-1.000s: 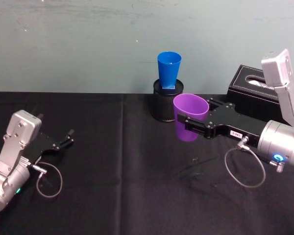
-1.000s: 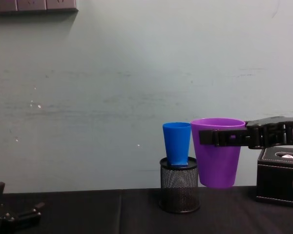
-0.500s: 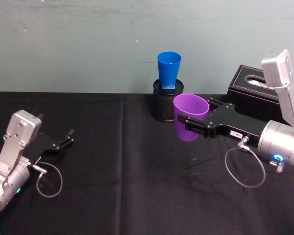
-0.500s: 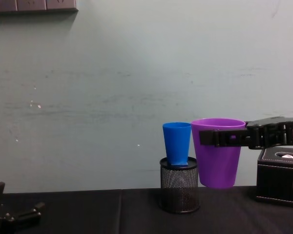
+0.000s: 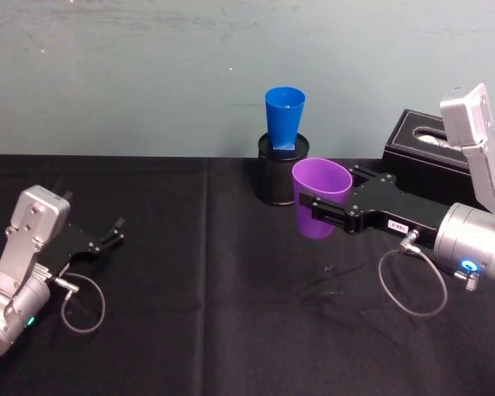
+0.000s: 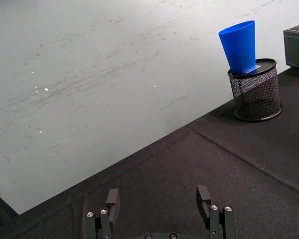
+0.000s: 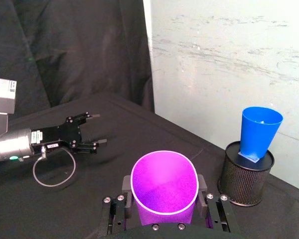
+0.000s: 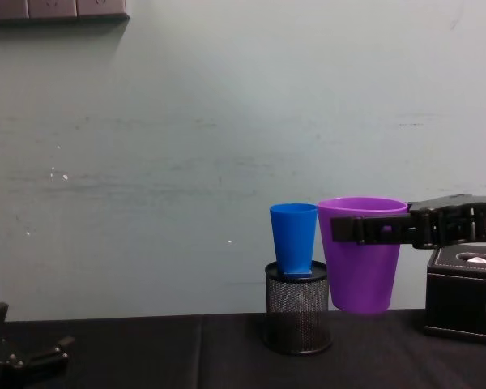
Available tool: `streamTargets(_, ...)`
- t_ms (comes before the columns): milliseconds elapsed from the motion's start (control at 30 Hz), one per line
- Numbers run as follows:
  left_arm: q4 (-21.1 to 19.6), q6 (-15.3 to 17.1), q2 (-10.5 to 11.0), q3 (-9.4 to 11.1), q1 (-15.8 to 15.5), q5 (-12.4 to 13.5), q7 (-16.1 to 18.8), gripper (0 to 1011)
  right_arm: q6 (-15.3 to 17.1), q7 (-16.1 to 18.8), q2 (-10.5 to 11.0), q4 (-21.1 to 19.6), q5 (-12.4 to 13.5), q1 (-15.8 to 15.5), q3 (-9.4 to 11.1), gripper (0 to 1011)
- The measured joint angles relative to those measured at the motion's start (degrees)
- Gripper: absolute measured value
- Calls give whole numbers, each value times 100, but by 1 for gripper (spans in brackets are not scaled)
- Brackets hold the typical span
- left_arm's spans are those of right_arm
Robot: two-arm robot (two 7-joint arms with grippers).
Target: Pick up one cup with a gripper and tap it against the other cup.
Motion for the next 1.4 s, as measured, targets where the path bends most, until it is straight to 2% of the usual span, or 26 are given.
streamTargets(1400, 0, 0, 0, 0, 0, 0, 0, 1011, 0, 4, 0, 0, 1, 0, 0, 726)
